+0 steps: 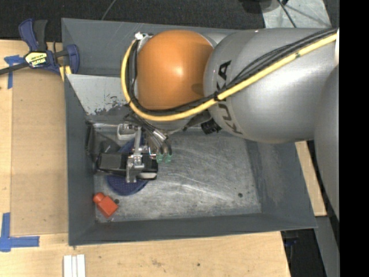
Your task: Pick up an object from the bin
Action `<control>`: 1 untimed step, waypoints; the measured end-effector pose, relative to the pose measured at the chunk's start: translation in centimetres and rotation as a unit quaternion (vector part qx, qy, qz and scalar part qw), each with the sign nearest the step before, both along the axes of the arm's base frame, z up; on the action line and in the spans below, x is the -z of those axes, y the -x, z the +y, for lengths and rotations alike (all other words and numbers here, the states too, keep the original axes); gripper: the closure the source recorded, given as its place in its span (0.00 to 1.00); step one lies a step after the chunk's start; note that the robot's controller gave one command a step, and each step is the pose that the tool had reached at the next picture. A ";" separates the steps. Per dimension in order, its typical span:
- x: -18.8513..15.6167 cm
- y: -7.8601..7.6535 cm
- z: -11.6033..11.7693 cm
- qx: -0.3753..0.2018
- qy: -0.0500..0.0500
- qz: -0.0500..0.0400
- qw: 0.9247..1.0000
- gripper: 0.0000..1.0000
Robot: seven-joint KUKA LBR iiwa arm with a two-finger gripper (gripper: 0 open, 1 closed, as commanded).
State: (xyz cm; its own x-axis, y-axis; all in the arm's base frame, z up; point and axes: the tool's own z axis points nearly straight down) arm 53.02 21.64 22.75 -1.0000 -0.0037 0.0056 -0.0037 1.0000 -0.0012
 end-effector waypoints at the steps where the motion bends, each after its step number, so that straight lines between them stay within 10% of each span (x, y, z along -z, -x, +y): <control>1: 14.7 -3.6 -6.0 -0.109 -0.005 -0.008 0.994 0.00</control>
Offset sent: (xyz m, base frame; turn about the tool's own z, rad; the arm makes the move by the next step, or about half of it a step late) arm 0.0329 -0.0629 -0.1499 -0.2169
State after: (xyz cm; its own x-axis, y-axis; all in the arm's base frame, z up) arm 56.59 15.63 8.03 -0.9753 -0.2206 -0.0114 -0.2207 0.9753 0.0064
